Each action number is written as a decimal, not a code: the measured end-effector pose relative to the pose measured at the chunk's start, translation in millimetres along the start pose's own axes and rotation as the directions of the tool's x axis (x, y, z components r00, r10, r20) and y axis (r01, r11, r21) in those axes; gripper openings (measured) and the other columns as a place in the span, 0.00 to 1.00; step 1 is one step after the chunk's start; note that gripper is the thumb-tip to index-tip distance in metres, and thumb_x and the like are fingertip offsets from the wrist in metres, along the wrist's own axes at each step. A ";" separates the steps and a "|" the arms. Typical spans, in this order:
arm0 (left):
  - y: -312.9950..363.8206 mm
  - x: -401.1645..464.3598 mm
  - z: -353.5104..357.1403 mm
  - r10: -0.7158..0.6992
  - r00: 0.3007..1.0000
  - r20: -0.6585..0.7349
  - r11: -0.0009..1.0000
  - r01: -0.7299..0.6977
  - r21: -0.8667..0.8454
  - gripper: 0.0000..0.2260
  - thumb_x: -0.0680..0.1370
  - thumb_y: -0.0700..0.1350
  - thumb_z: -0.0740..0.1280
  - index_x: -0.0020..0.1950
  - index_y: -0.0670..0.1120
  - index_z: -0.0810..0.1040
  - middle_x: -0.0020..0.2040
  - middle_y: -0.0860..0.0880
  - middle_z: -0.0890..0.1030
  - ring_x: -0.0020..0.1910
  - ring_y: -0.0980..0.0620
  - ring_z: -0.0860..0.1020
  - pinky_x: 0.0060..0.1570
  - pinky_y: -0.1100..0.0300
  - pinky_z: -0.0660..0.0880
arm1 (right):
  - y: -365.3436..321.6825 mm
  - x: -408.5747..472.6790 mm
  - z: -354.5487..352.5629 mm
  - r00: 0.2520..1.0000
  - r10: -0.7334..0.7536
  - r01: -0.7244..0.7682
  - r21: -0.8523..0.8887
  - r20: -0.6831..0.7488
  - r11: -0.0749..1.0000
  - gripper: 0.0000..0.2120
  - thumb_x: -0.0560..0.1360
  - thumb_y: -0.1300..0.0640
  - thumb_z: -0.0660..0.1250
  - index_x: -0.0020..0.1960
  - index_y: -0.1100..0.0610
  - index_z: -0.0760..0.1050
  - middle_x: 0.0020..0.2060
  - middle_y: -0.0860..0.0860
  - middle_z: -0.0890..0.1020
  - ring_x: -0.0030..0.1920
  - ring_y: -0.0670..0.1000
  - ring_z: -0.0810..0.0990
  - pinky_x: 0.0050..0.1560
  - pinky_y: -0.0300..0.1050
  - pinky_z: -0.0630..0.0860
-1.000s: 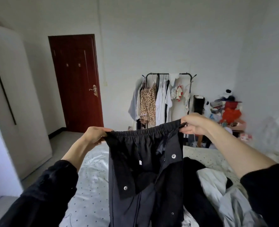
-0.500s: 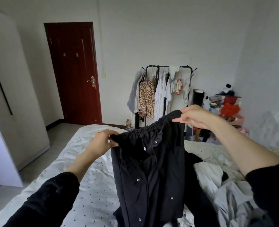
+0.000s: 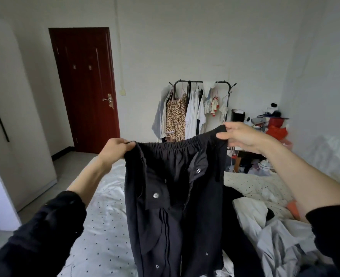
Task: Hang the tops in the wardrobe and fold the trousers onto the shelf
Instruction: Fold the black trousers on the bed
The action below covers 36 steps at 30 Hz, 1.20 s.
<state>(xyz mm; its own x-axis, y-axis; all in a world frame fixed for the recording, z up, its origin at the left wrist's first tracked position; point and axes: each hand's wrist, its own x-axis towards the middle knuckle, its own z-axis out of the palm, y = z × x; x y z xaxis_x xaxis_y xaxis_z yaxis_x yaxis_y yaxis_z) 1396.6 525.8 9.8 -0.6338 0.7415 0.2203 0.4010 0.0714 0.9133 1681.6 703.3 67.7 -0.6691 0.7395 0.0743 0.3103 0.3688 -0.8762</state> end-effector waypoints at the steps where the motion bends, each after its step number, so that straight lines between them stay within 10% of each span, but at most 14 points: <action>1: 13.1 1.1 -7.6 0.022 1.000 0.020 0.991 -0.019 -0.131 0.09 0.78 0.40 0.65 0.38 0.43 0.76 0.32 0.49 0.77 0.36 0.50 0.76 0.40 0.58 0.73 | -10.7 0.4 -6.4 0.999 -0.053 0.054 0.087 -0.009 0.995 0.13 0.76 0.65 0.64 0.60 0.61 0.73 0.53 0.54 0.81 0.53 0.51 0.80 0.60 0.48 0.74; 5: 63.5 0.4 -37.4 0.212 0.977 0.033 0.917 -0.188 -0.351 0.05 0.78 0.37 0.64 0.43 0.44 0.77 0.35 0.48 0.79 0.30 0.58 0.77 0.32 0.68 0.73 | -41.7 1.5 -32.6 0.973 -0.196 0.228 0.383 -0.122 0.895 0.07 0.76 0.64 0.62 0.50 0.55 0.76 0.39 0.48 0.84 0.38 0.46 0.82 0.43 0.39 0.78; 9: 61.4 9.2 -41.2 0.280 0.957 0.075 0.944 -0.288 0.159 0.10 0.76 0.34 0.67 0.43 0.49 0.72 0.36 0.47 0.73 0.29 0.61 0.74 0.27 0.71 0.68 | -37.3 2.9 -17.2 0.992 -0.115 0.122 0.208 -0.045 0.970 0.08 0.76 0.64 0.64 0.54 0.58 0.77 0.45 0.51 0.84 0.44 0.48 0.82 0.49 0.41 0.78; 13: 14.6 13.7 -31.9 0.167 0.959 0.229 0.915 -0.238 0.326 0.16 0.72 0.26 0.65 0.39 0.48 0.73 0.43 0.40 0.76 0.43 0.47 0.75 0.37 0.63 0.71 | -0.2 4.8 16.8 0.999 0.054 -0.053 0.166 -0.004 0.985 0.14 0.76 0.65 0.65 0.61 0.64 0.73 0.52 0.55 0.82 0.48 0.51 0.80 0.54 0.45 0.75; 17: -8.5 5.1 -16.7 0.116 0.897 0.426 0.864 -0.303 0.403 0.23 0.69 0.22 0.58 0.38 0.51 0.78 0.45 0.47 0.80 0.47 0.52 0.76 0.45 0.71 0.72 | 19.7 4.0 29.5 0.992 0.113 -0.119 0.124 0.054 0.985 0.09 0.77 0.62 0.65 0.56 0.60 0.77 0.47 0.51 0.83 0.44 0.46 0.80 0.44 0.39 0.73; 21: -20.9 -5.4 -3.7 0.090 0.866 0.492 0.807 -0.353 0.474 0.27 0.69 0.26 0.56 0.45 0.58 0.80 0.54 0.50 0.81 0.55 0.53 0.77 0.59 0.59 0.72 | 24.3 0.8 33.4 0.990 0.112 -0.121 0.106 0.087 0.987 0.06 0.77 0.62 0.65 0.53 0.56 0.78 0.45 0.48 0.83 0.45 0.45 0.80 0.45 0.38 0.73; 27: -15.9 -14.9 7.4 0.054 0.885 0.462 0.655 -0.380 0.653 0.22 0.72 0.31 0.59 0.51 0.56 0.82 0.48 0.56 0.76 0.50 0.58 0.72 0.51 0.62 0.66 | 26.0 -1.5 34.7 0.992 0.062 -0.073 0.098 0.108 0.993 0.06 0.76 0.62 0.66 0.51 0.55 0.78 0.49 0.50 0.82 0.49 0.47 0.80 0.53 0.41 0.72; 32: -17.6 -13.9 4.9 -0.032 0.853 0.522 0.728 -0.338 0.597 0.25 0.71 0.29 0.56 0.38 0.59 0.81 0.53 0.54 0.81 0.52 0.53 0.77 0.56 0.61 0.73 | 38.2 -10.0 31.4 0.987 0.034 -0.058 0.151 0.159 0.987 0.07 0.77 0.63 0.64 0.52 0.55 0.78 0.50 0.51 0.83 0.52 0.49 0.80 0.58 0.45 0.73; 36: -18.3 -16.2 7.1 -0.127 0.870 0.476 0.816 -0.181 0.549 0.25 0.72 0.27 0.54 0.48 0.51 0.84 0.56 0.49 0.81 0.57 0.53 0.76 0.59 0.66 0.69 | 66.4 -19.2 30.1 0.964 0.077 -0.151 0.283 0.254 0.947 0.08 0.76 0.65 0.62 0.52 0.58 0.79 0.48 0.51 0.84 0.52 0.50 0.80 0.59 0.48 0.72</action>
<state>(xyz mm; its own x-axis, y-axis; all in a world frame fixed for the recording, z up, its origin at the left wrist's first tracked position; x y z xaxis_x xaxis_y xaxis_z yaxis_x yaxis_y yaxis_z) 1404.2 517.2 -13.0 -0.2879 0.9537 -0.0870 0.8051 0.2902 0.5173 1694.7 696.7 -6.2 -0.7927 0.5982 -0.1172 0.2039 0.0790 -0.9758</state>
